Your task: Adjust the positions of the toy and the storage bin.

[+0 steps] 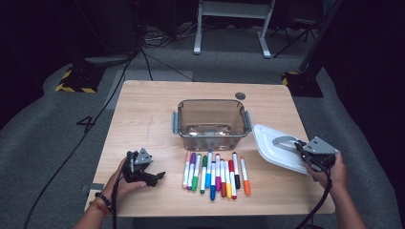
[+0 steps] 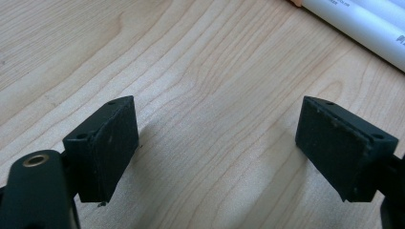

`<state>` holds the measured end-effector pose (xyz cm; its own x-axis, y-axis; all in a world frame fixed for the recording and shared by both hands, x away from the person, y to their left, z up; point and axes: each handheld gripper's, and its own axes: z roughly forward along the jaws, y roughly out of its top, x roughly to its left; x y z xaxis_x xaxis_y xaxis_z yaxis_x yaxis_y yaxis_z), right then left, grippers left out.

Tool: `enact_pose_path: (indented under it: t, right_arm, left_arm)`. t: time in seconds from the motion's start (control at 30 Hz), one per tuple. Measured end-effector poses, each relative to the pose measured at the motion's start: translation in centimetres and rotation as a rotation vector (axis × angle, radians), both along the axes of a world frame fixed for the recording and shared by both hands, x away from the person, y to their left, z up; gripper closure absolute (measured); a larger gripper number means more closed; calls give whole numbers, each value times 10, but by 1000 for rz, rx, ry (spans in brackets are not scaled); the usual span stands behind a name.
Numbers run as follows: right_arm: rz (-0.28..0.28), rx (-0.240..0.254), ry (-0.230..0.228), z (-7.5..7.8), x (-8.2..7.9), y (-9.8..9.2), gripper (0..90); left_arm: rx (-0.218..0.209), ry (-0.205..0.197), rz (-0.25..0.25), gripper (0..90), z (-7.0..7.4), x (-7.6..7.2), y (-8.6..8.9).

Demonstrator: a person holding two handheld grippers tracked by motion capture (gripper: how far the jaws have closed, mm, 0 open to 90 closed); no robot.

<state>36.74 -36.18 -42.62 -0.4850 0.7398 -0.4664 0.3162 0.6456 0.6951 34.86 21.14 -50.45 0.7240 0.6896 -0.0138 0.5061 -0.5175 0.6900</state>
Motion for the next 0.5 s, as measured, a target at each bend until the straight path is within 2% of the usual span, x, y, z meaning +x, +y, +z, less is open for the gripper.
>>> enact_pose_path:
  t: [0.1, 0.17, 0.33, 0.5]
  right_arm:
    - [9, 0, 17, -12, -2, -4, 851]
    - [32, 11, 52, -19, -2, -4, 856]
    - [31, -103, 39, -36, -8, 3, 832]
    - [35, -141, 51, -48, -8, 7, 787]
  left_arm:
    - [0, 0, 0, 151, 0, 0, 0]
    - [0, 0, -1, 151, 0, 0, 0]
    - [1, 0, -1, 151, 0, 0, 0]
    - [0, 0, -1, 151, 0, 0, 0]
